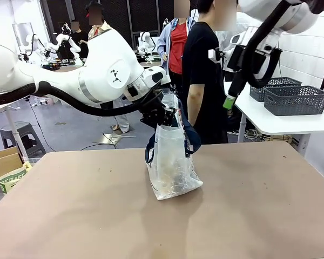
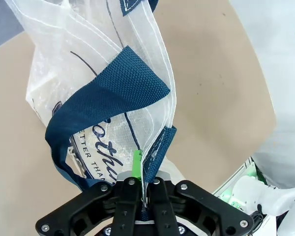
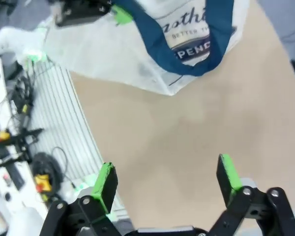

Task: Transfer purchased items from the store into the shopping bag.
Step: Move the Reusable shopping bag to the right side of the table.

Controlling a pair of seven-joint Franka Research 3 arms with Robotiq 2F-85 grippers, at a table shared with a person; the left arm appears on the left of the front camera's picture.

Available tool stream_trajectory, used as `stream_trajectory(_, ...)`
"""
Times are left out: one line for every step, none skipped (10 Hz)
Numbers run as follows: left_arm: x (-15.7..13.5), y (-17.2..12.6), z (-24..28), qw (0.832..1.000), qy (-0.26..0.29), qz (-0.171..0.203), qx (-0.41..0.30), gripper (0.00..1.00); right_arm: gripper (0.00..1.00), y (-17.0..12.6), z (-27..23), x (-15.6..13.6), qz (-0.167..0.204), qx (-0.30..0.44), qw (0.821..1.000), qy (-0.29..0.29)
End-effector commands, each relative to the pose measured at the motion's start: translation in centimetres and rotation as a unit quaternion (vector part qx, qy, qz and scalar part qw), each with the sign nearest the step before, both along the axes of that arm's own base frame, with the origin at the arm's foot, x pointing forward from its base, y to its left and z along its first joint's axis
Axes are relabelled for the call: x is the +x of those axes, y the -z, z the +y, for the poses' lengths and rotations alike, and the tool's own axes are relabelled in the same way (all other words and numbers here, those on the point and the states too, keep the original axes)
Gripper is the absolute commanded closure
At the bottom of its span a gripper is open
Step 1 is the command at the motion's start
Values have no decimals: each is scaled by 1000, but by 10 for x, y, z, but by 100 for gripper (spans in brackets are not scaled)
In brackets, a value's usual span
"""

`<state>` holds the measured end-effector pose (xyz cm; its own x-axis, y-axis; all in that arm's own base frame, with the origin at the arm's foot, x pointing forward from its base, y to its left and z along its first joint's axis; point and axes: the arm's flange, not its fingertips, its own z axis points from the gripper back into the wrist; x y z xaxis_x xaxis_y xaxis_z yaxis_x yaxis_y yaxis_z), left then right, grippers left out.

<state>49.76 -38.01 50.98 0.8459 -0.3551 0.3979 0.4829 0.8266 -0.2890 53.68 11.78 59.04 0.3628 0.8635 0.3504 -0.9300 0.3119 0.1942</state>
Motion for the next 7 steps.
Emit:
stream_trajectory(-2,0,1,1000,-3,1,-6,100,0,6,-23,-4,-45,74,995,-54)
stream_trajectory(-2,0,1,1000,-3,1,-6,100,0,2,-28,-2,-70,90,992,-58)
stream_trajectory(-2,0,1,1000,-3,1,-6,100,0,0,-32,-1,-85,118,987,-64)
stream_trajectory(-2,0,1,1000,-3,1,-6,100,0,-1,-35,8,-83,133,986,-59)
stream_trajectory(-2,0,1,1000,-3,1,-6,100,0,0,-39,12,-99,143,984,-48)
stream_trajectory(-2,0,1,1000,-3,1,-6,100,0,-1,-37,16,-144,161,976,-27)
stream_trajectory(-2,0,1,1000,-3,1,-6,100,0,0,-31,19,-160,161,974,11)
